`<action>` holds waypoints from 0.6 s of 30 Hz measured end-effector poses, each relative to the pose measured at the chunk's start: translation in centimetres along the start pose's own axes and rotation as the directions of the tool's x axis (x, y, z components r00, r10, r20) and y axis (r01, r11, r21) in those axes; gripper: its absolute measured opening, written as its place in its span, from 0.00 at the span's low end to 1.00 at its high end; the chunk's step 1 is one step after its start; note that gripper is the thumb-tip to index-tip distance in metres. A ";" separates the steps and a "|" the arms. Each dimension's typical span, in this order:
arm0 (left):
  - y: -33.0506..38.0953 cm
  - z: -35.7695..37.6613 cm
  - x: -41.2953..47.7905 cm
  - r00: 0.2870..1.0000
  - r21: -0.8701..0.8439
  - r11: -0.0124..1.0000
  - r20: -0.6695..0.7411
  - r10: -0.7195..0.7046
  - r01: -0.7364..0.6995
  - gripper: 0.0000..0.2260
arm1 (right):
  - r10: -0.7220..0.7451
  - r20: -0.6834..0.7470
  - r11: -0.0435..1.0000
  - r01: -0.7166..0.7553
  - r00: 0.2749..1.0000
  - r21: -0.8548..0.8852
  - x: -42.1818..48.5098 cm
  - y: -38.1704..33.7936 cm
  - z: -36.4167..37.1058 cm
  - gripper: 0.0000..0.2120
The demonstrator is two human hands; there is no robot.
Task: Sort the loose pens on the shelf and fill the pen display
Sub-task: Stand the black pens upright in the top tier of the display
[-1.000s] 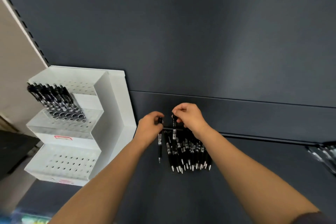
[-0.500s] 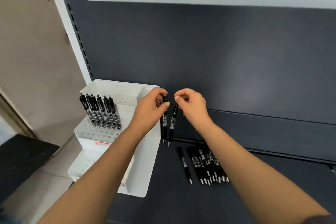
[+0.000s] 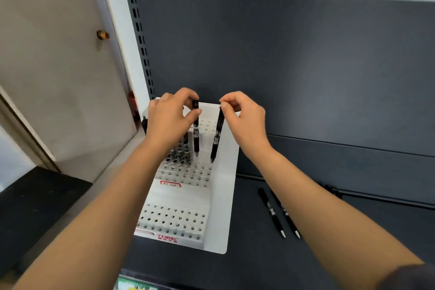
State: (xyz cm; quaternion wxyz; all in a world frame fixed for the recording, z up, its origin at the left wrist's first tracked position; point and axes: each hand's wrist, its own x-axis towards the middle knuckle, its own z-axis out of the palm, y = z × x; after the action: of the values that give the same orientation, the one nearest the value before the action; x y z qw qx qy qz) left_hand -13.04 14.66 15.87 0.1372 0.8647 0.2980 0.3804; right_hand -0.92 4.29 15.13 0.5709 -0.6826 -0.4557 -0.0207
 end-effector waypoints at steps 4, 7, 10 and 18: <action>-1.0 0.5 0.5 1.000 0.003 1.000 -0.001 0.026 -0.026 0.10 | -0.012 -0.084 1.000 0.014 0.996 0.018 0.3 -0.4 1.0 0.06; -1.7 1.0 0.5 0.997 0.041 0.997 0.017 0.069 -0.070 0.11 | -0.017 -0.064 1.000 0.015 0.998 -0.028 0.3 -0.4 1.9 0.06; -2.4 1.4 0.5 0.997 0.028 0.997 0.042 0.071 -0.072 0.11 | -0.008 -0.018 0.996 0.006 1.000 -0.094 0.3 -0.1 2.7 0.06; -4.2 1.8 -0.7 0.990 0.054 0.995 0.118 0.075 -0.082 0.10 | -0.074 0.213 0.885 0.163 0.974 -0.437 -0.5 0.3 4.3 0.08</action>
State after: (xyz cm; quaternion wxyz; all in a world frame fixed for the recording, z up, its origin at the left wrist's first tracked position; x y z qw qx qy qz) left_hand -13.78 17.52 12.27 0.1137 0.9000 0.2663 0.3257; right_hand -3.13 7.44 13.08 0.3481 -0.7661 -0.5318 -0.0957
